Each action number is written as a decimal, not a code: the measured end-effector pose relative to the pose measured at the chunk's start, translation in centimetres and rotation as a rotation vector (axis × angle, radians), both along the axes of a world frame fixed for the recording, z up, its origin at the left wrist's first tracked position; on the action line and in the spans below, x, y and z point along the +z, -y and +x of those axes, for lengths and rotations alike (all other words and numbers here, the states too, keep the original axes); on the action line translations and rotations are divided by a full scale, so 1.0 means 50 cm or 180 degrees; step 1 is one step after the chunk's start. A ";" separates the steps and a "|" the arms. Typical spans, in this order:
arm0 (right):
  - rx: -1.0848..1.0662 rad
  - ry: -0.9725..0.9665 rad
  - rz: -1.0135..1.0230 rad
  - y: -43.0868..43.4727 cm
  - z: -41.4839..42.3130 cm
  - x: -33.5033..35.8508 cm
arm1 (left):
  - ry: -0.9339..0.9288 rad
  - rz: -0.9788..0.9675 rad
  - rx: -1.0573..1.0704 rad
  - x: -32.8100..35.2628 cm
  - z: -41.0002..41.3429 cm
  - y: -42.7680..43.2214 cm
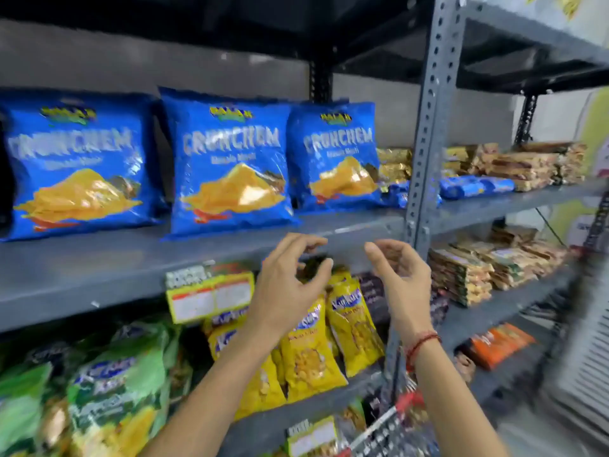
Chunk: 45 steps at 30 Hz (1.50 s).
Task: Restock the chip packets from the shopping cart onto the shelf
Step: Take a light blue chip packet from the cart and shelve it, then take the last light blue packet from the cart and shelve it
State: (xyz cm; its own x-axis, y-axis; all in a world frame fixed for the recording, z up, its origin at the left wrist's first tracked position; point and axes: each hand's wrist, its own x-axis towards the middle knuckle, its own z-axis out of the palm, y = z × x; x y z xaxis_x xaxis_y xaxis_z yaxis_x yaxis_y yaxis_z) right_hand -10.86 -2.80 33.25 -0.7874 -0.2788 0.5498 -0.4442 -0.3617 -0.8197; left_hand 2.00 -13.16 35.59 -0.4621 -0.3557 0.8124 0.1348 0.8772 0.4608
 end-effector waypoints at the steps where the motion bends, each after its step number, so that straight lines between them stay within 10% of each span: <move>1: -0.0069 0.0099 0.0081 -0.024 -0.012 -0.038 | 0.0168 0.0032 -0.0123 -0.036 -0.023 -0.018; 13: -0.0597 0.1855 0.1952 -0.271 -0.104 -0.605 | 0.3075 0.0889 -0.0774 -0.544 -0.213 -0.117; 23: -0.0762 0.3542 0.3191 -0.418 -0.019 -1.016 | 0.5179 0.0365 -0.1339 -0.881 -0.293 -0.187; 32: -0.0396 0.4221 0.2056 -0.395 -0.031 -1.141 | 0.5933 0.1751 -0.0656 -1.170 -0.320 -0.159; 45: -0.0604 0.3914 0.1365 -0.408 -0.078 -1.017 | 0.5372 0.2777 -0.1127 -0.944 -0.325 -0.216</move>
State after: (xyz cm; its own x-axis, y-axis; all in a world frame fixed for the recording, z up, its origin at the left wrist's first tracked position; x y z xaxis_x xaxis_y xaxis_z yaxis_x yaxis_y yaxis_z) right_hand -14.76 17.60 -17.61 -0.7528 -0.0811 -0.6533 0.6547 0.0116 -0.7558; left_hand -14.25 -2.34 -11.60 -0.5896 -0.0826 -0.8034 -0.7563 0.4056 0.5133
